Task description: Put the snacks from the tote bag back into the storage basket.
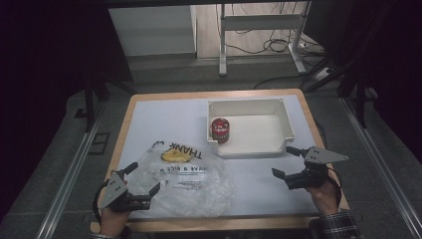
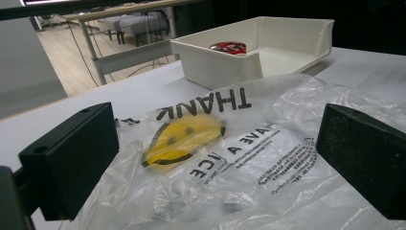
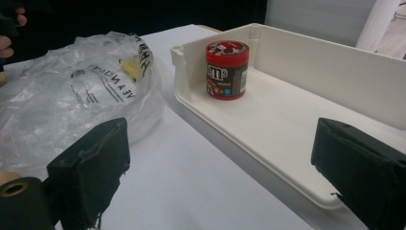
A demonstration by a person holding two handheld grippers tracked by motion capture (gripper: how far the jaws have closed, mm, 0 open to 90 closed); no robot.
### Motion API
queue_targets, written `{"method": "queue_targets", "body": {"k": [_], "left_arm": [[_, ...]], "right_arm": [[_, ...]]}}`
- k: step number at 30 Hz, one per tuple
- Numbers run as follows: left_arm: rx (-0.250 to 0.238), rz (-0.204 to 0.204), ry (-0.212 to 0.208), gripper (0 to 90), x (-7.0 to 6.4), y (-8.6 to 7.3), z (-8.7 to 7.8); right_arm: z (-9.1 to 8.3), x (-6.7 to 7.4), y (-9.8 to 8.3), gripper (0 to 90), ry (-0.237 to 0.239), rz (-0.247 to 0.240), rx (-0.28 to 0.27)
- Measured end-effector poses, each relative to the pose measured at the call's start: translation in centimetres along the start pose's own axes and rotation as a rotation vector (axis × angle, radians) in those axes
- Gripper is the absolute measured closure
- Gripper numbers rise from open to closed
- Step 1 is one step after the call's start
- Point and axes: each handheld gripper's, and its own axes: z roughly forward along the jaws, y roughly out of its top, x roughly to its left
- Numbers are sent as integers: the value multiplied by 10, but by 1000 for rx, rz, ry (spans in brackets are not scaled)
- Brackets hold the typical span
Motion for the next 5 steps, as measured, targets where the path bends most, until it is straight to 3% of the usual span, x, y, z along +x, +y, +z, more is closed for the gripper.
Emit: {"method": "queue_targets", "body": {"k": [5], "left_arm": [[1, 0, 1, 7, 0, 0, 0]], "right_arm": [[-2, -3, -1, 63, -12, 7, -1]]}}
